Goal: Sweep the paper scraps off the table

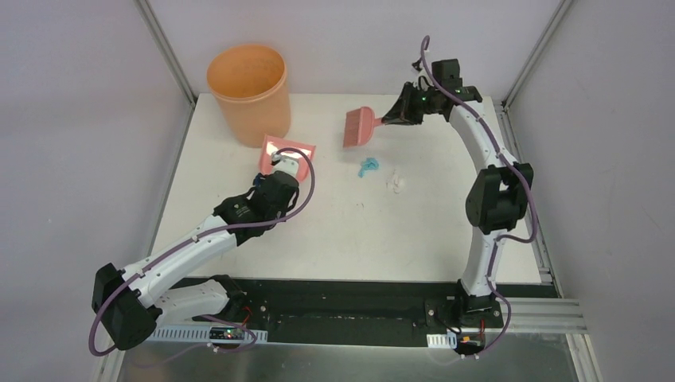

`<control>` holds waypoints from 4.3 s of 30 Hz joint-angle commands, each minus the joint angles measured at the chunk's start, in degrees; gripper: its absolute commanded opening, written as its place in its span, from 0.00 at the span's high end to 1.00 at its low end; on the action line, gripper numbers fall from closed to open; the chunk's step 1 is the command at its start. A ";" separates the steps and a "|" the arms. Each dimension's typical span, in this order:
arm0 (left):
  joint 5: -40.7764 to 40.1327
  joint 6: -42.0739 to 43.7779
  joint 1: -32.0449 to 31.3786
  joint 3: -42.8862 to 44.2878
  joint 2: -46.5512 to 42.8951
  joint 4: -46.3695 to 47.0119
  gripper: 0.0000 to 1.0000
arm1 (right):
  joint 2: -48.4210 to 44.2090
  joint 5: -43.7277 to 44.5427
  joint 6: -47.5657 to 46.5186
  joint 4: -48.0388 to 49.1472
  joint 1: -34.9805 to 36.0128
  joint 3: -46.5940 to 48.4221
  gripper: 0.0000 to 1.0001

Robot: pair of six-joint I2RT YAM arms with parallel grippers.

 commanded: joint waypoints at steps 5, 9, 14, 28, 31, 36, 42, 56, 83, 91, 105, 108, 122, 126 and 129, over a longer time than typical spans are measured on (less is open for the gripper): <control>3.99 1.49 0.55 1.64 2.33 2.86 1.00 | 18.06 -1.60 11.49 9.72 -4.55 17.96 1.00; 6.25 1.52 0.51 1.65 2.97 3.03 1.00 | 18.49 -2.65 18.23 14.83 -5.56 12.97 1.00; 7.70 1.69 0.51 2.35 3.73 2.67 1.00 | 11.51 4.63 23.66 12.43 -8.58 -0.36 1.00; 6.41 1.55 0.61 2.53 1.18 2.53 1.00 | -16.60 -17.78 2.53 1.92 -16.44 -29.93 1.00; 3.49 0.52 0.69 2.51 -0.42 2.00 1.00 | -15.45 -14.71 0.15 2.71 -9.39 -26.36 1.00; -10.50 -7.99 0.60 1.79 -7.31 -4.63 1.00 | -8.42 -11.36 1.84 6.21 2.37 -18.18 1.00; -17.81 -13.00 0.59 -1.16 -18.96 -6.43 1.00 | 7.43 -14.52 6.67 9.59 12.11 -3.29 1.00; -15.55 -6.42 0.60 -1.50 -11.19 -1.98 1.00 | 30.88 -15.91 30.51 32.14 20.00 17.18 1.00; -8.97 -3.51 0.69 -0.60 -7.62 1.13 1.00 | -6.06 4.92 17.64 11.54 13.43 -24.21 1.00; -6.03 -2.62 0.77 -0.68 -6.94 2.26 1.00 | -24.28 6.40 6.33 7.58 12.56 -29.28 1.00; 2.65 0.11 0.76 0.91 -1.05 1.34 1.00 | 4.33 1.98 5.77 4.17 13.24 -7.23 1.00; 5.58 1.42 0.69 0.83 -0.84 1.38 1.00 | 2.11 6.83 5.91 1.30 12.32 -10.12 1.00; 29.19 6.29 -0.63 9.39 6.88 -3.17 1.00 | -10.55 -8.60 -5.81 -17.87 -4.94 -13.23 1.00; 29.10 10.49 -6.76 21.08 18.15 -13.71 1.00 | -15.92 -7.04 -10.60 -22.92 -7.12 -4.93 1.00; 28.29 12.15 -10.68 28.62 26.78 -21.02 1.00 | -17.33 5.50 -17.70 -27.01 -7.97 1.23 1.00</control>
